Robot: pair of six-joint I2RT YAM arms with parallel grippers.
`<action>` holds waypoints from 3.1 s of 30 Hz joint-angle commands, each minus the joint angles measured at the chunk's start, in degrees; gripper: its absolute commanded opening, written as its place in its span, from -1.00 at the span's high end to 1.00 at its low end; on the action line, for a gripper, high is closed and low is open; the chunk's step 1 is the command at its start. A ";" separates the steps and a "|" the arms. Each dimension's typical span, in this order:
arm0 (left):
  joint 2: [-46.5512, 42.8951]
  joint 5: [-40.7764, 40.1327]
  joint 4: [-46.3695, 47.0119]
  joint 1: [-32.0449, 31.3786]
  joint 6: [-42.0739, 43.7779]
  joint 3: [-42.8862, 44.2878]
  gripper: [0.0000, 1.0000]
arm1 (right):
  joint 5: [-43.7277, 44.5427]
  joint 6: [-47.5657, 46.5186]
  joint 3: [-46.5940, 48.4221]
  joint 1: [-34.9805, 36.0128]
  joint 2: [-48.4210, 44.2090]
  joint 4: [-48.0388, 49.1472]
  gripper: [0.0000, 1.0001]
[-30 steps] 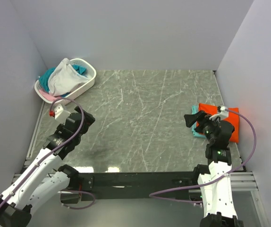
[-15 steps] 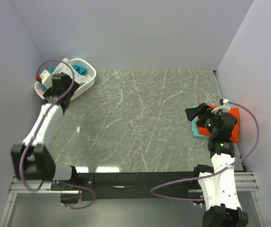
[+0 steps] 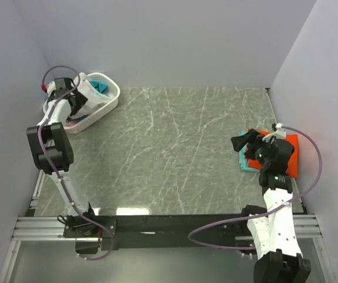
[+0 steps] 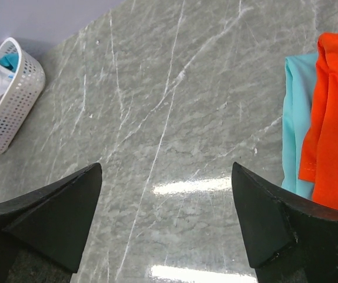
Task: Fold and stack the t-shirts
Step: Grab the tshirt from the pile, then move the tshirt to the center of the board, then flatten the tshirt out
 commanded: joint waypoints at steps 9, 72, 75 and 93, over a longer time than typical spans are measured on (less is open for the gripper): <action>5.28 3.12 -2.93 3.00 3.21 7.51 -0.19 | 2.17 -1.44 1.86 -0.19 1.05 -0.10 -0.90; -38.50 1.12 -3.45 -35.94 -7.32 -30.36 -0.99 | 9.52 -1.00 9.24 12.05 1.40 -11.78 -0.97; -38.58 -1.44 -4.78 -35.76 -8.56 -33.17 -0.99 | 20.78 -2.06 11.00 21.93 4.91 -14.25 -0.97; -53.60 4.10 -0.12 -32.86 -13.48 -56.82 -0.99 | 24.32 10.25 3.97 52.97 22.31 -12.84 -0.77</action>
